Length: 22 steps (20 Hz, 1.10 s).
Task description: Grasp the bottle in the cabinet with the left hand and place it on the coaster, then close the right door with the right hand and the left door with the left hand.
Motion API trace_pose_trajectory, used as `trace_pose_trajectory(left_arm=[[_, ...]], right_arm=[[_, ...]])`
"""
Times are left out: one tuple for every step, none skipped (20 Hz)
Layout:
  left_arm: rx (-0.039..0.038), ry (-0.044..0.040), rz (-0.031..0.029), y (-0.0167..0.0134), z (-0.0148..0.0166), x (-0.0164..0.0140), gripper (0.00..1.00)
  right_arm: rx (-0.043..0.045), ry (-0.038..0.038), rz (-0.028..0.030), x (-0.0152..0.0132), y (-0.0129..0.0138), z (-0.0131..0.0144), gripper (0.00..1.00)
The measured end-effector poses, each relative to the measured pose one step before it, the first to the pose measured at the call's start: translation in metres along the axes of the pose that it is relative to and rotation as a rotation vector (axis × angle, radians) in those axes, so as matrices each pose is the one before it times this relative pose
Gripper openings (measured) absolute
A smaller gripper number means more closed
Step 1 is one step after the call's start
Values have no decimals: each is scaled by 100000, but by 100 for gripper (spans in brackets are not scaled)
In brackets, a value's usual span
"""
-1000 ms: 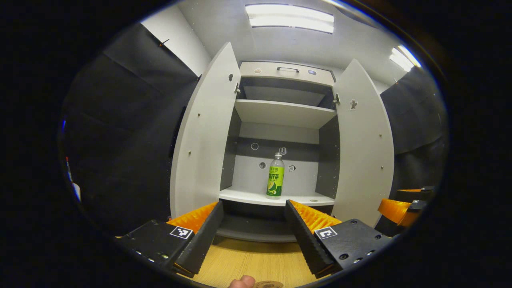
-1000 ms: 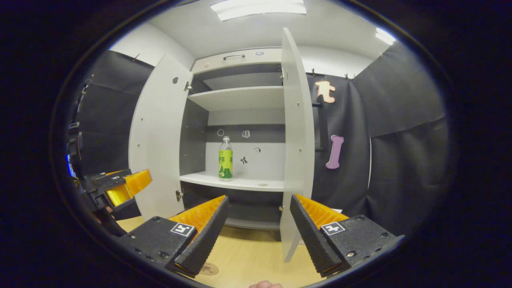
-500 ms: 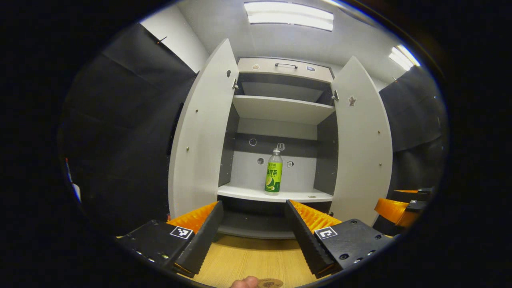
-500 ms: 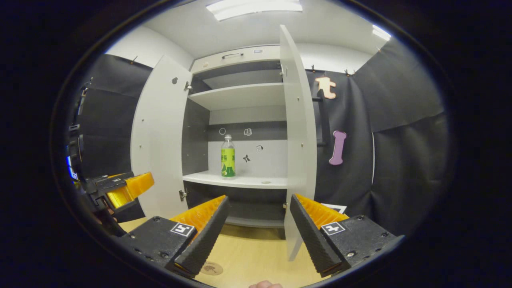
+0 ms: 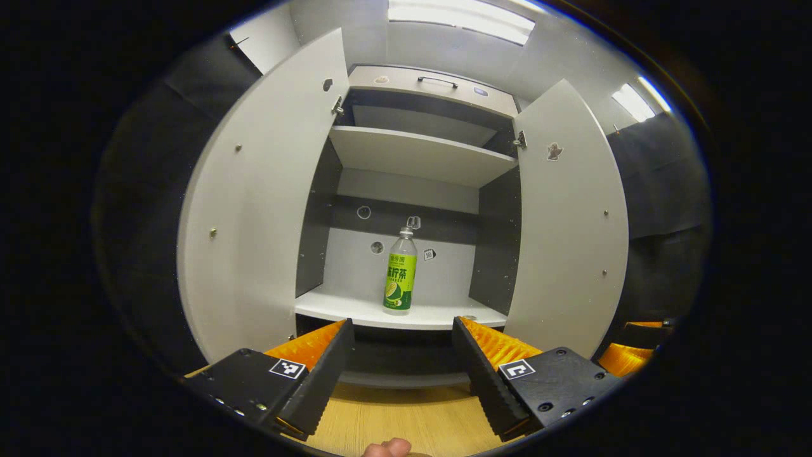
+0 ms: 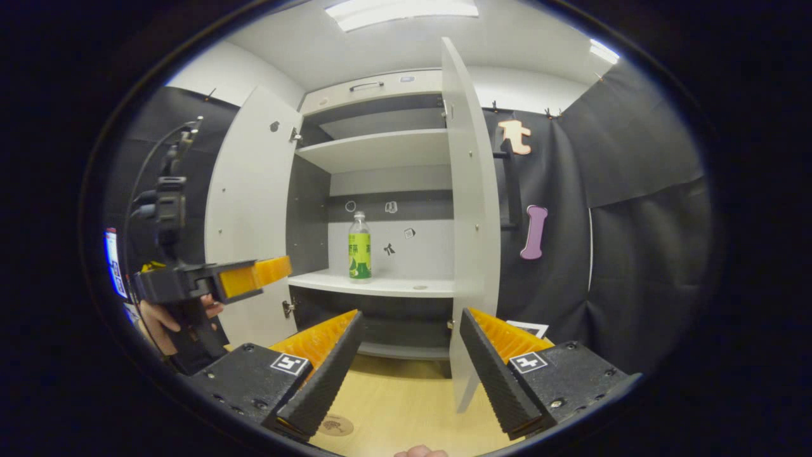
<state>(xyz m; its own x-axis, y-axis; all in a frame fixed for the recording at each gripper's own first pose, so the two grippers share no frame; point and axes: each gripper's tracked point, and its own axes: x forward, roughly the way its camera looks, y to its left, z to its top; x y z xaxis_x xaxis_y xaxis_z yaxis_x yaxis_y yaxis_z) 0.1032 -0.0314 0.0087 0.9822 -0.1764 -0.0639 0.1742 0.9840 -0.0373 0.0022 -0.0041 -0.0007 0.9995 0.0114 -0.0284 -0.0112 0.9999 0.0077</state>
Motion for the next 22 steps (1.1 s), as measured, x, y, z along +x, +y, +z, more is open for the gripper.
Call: trace_pose_trajectory(left_arm=[[28,-581,-1659,-159,555,1612,94],[697,-474,-1488,-89,537,1677,94],[961,255,-811,75,183,1603,95],[846,-536,-772,72,394,1605,95],[338,-147,-913,35,182,1631,94],[360,82,-969,44,71,1677,94],[314,1114,-38,278,-273,1473,94],[577,709,31,357,-218,1646,94],[745,819,752,439,-250,1592,94],[871,680,1224,572,-326,1541,95],[769,726,1214,564,-359,1435,95],[229,619,588,384,-431,1378,95],[-381,961,-346,124,-601,1216,95],[-587,1428,-1031,-35,-701,1222,95],[293,492,-225,142,-346,1069,95],[1075,-287,739,324,-40,806,95],[1139,-722,861,362,-19,881,95],[600,-484,631,295,95,847,95],[-8,41,495,341,-95,662,95],[-672,461,274,171,-205,567,94],[-694,104,353,86,-10,587,94],[-817,-667,380,268,136,613,94]], right_arm=[[-137,-383,-959,29,-225,168,100],[-19,-390,-921,15,-146,91,98],[243,-301,-620,-6,-112,84,100],[203,-208,-400,120,-23,34,98],[-30,-10,-396,24,-25,116,100],[-198,155,-169,-13,92,-34,100],[-341,240,30,1,123,-6,100],[-486,65,318,8,260,-36,100],[-478,117,-187,31,104,21,100],[-372,157,-286,29,84,-155,100],[-199,231,-369,17,50,-5,100],[-218,267,-703,86,-22,-161,100],[-182,460,-931,62,-66,-40,100],[-31,502,-868,185,-89,-158,100],[88,324,-808,137,-72,63,100],[231,260,-971,162,-118,-142,97],[339,292,-885,94,-113,-22,98],[473,408,-682,199,-102,-149,97],[385,507,-475,53,-38,-64,100],[250,543,-635,117,-104,-160,100],[78,401,-497,78,-66,-53,100],[54,67,-383,123,-48,-55,100]])
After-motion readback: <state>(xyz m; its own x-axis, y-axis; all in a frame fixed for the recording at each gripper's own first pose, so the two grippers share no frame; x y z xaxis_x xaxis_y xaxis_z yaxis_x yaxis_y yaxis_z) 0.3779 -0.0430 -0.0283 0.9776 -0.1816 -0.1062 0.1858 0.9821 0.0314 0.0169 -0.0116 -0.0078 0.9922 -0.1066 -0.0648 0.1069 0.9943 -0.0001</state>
